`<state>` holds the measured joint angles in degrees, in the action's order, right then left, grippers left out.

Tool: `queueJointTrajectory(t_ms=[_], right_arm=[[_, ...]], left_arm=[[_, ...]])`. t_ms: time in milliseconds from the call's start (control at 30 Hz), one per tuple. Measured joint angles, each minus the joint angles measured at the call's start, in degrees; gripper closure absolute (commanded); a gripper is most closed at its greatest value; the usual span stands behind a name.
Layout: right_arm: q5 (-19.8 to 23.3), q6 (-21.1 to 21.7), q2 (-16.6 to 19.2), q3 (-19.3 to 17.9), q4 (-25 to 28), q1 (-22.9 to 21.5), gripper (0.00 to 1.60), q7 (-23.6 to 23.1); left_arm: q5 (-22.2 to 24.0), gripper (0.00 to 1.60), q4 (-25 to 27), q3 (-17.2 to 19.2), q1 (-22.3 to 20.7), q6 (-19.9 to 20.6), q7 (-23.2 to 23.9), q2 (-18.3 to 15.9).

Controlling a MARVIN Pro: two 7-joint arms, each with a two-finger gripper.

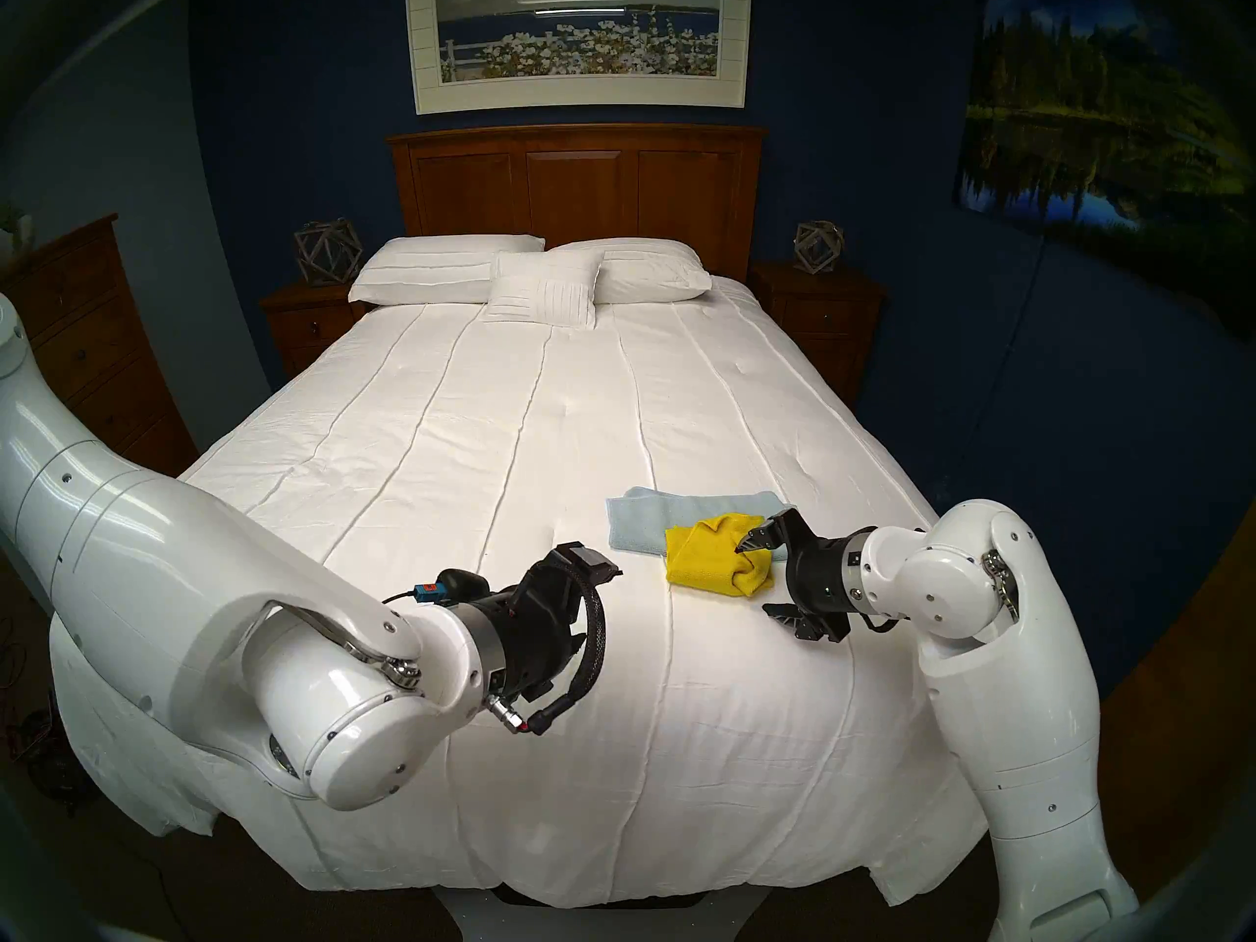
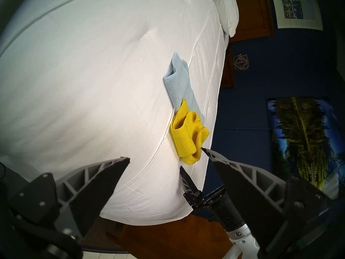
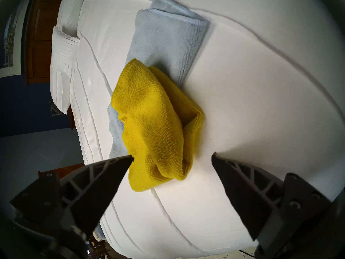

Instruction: Fold the hand towels twice and stack them up

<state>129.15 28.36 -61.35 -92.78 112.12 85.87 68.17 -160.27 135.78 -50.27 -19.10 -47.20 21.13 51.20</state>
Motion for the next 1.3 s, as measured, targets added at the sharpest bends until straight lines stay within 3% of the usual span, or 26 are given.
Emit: queueJointTrajectory(t_ms=[167, 200, 233, 300, 333, 400, 433, 533, 733, 833, 900, 1133, 1267, 1300], right_arm=[[-0.09, 0.03, -0.06, -0.51, 0.53, 0.4, 0.4, 0.03], [0.0, 0.03, -0.06, -0.65, 0.69, 0.49, 0.44, 0.05], [0.26, 0.02, -0.06, -1.03, 1.11, 0.79, 0.6, 0.16], [0.37, 0.02, -0.05, -1.2, 1.24, 0.97, 0.58, 0.17], [0.45, 0.02, -0.05, -1.3, 1.27, 1.08, 0.74, 0.19], [0.57, 0.04, -0.04, -1.4, 1.33, 1.3, 0.81, 0.23], [0.57, 0.07, -0.04, -1.4, 1.28, 1.35, 0.8, 0.2], [0.62, 0.23, -0.06, -1.36, 1.08, 1.62, 0.42, 0.2], [0.71, 0.33, -0.08, -1.3, 1.04, 2.06, 0.36, 0.38], [0.6, 0.4, -0.15, -1.26, 0.67, 2.12, 0.58, 0.28], [0.35, 0.46, -0.26, -1.21, 0.35, 2.11, 0.84, 0.1], [-0.44, 0.35, -0.66, -1.33, 0.44, 2.14, 0.92, -0.1], [-0.47, 0.34, -0.73, -1.87, 0.59, 2.32, 1.05, -0.26], [-0.49, 0.36, -0.74, -2.03, 0.6, 2.43, 1.2, -0.34]], left_arm=[[-0.01, 0.0, 0.0, 0.01, 0.02, 0.0, -0.01, -0.01], [-0.02, 0.0, 0.0, 0.02, 0.02, -0.01, -0.01, -0.01], [-0.02, 0.0, 0.0, 0.02, 0.03, -0.01, -0.02, -0.02], [-0.03, 0.0, 0.0, 0.03, 0.03, -0.01, -0.02, -0.02], [-0.03, 0.0, 0.0, 0.03, 0.04, -0.01, -0.03, -0.02], [-0.04, 0.0, 0.0, 0.03, 0.04, -0.02, -0.03, -0.03], [-0.04, 0.0, 0.0, 0.04, 0.04, -0.02, -0.03, -0.03], [-0.06, 0.0, 0.0, 0.04, 0.05, -0.02, -0.04, -0.04], [-0.09, 0.0, 0.0, 0.06, 0.07, -0.03, -0.06, -0.05], [-0.1, 0.0, 0.0, 0.07, 0.08, -0.03, -0.07, -0.06], [-0.11, 0.0, 0.0, 0.07, 0.09, -0.03, -0.08, -0.06], [-0.13, 0.0, 0.0, 0.09, 0.1, -0.04, -0.1, -0.07], [-0.15, 0.0, 0.0, 0.1, 0.11, -0.05, -0.12, -0.08], [-0.15, 0.0, 0.0, 0.1, 0.11, -0.05, -0.12, -0.08]])
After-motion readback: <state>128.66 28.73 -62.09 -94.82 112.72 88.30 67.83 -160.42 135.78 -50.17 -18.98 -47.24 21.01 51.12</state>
